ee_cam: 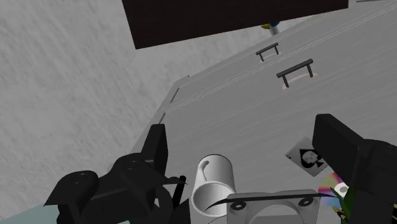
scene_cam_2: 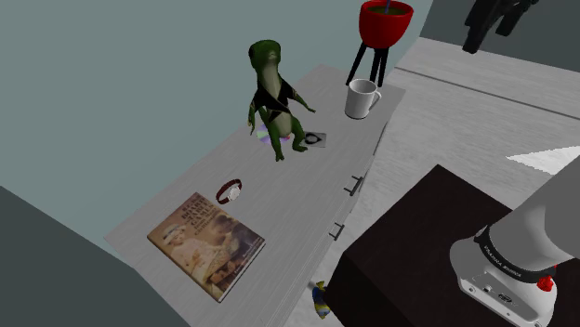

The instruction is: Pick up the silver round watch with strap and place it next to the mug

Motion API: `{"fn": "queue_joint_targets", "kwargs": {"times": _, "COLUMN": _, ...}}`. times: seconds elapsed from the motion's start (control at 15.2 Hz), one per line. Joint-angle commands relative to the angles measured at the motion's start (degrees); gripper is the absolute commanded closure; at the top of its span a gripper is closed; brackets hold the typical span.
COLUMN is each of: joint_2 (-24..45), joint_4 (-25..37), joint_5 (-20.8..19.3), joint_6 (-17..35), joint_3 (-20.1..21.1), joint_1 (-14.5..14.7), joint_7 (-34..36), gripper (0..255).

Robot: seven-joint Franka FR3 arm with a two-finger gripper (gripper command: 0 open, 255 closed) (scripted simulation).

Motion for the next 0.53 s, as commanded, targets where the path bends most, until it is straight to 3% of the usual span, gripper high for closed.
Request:
{"fn": "queue_joint_targets", "kwargs": {"times": 0.0, "joint_2": 0.0, "joint_4": 0.0, "joint_5": 0.0, "joint_6": 0.0, "joint_3": 0.0, "joint_1": 0.0, "joint_7": 0.0, "gripper": 0}}
{"fn": "queue_joint_targets", "kwargs": {"times": 0.46, "joint_2": 3.25, "joint_4": -4.67, "joint_5": 6.34, "joint_6": 7.84, "joint_3": 8.07, "joint_1": 1.02, "joint_7": 11.87, "gripper": 0}}
